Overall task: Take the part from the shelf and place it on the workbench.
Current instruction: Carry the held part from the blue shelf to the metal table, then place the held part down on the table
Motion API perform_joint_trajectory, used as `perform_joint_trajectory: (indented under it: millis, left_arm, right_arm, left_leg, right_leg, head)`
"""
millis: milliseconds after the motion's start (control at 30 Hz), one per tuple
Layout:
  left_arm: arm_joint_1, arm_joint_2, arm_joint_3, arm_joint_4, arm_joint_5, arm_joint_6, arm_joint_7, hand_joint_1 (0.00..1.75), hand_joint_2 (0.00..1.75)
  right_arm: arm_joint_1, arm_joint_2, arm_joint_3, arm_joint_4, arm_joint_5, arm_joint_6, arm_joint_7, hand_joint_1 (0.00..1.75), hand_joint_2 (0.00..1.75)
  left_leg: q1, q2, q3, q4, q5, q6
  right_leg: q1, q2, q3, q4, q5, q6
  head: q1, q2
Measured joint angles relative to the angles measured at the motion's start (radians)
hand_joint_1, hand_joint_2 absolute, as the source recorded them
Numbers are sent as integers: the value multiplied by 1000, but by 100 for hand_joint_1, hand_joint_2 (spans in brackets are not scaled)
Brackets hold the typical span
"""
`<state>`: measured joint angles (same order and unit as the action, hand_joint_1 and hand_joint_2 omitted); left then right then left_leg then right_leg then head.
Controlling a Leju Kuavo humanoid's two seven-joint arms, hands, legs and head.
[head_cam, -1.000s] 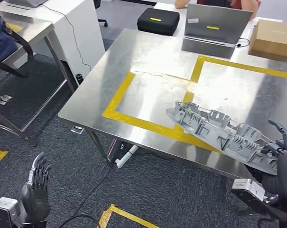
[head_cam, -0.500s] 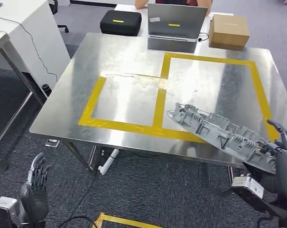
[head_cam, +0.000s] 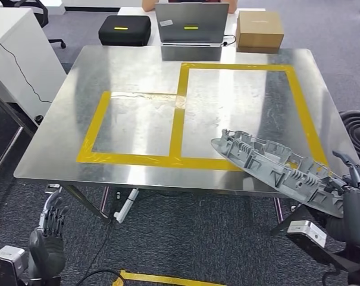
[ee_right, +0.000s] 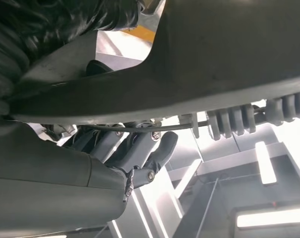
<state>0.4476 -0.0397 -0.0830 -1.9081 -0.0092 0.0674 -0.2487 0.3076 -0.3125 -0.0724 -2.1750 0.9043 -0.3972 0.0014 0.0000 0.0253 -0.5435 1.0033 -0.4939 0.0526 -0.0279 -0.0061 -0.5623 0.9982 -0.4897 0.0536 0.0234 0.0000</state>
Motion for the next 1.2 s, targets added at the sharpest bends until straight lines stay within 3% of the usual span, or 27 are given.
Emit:
perform_joint_trajectory:
  millis: [100, 200, 367, 400, 633, 800, 1200]
  left_arm:
    - [0, 0, 0, 0, 0, 1, 0, 0, 0]
    - [0, 1, 0, 0, 0, 1, 0, 0, 0]
    - [0, 1, 0, 0, 0, 1, 0, 0, 0]
    - [0, 1, 0, 0, 0, 1, 0, 0, 0]
    - [-1, 2, 0, 0, 1, -1, 0, 0, 0]
    - [-14, 4, -4, 2, 6, -16, 0, 0, 0]
    - [-85, 41, -57, 39, 30, -68, -3, 0, 0]
  right_arm:
    - [-2, 0, 7, 3, 0, 0, 0, 175, 175]
    - [-3, 0, 13, 6, 0, 0, 0, 175, 175]
    - [-5, 0, 16, 8, 0, 1, 0, 175, 175]
    - [-5, 0, 18, 8, 0, 1, 0, 175, 175]
    - [-24, 0, 41, 16, -1, 13, 0, 175, 175]
    - [-89, 0, 85, 48, 0, 66, 27, 175, 175]
    - [-447, 0, 265, 288, 66, 253, 155, 175, 175]
  left_leg:
    - [2, 0, 3, -6, 3, 1]
    - [5, 0, 4, -9, 5, -7]
    - [9, 0, 4, -13, 5, -49]
    - [9, 0, 4, -13, 4, -51]
    - [4, 0, 2, -10, 4, -52]
    - [3, 0, 0, -8, 4, -52]
    - [4, 0, -1, -6, 8, -49]
  right_leg:
    - [4, 0, 0, 0, -2, -9]
    - [8, 0, 0, 1, -2, -13]
    - [9, -1, -2, 4, -2, -14]
    - [9, -1, -2, 4, -2, -15]
    - [4, -1, -1, 4, -1, -14]
    - [4, 0, -1, 4, 0, -12]
    - [4, -1, -3, 5, 5, -12]
  head:
    - [0, 0]
    - [0, 0]
    - [1, 0]
    - [1, 0]
    - [1, 0]
    - [1, 0]
    - [1, 0]
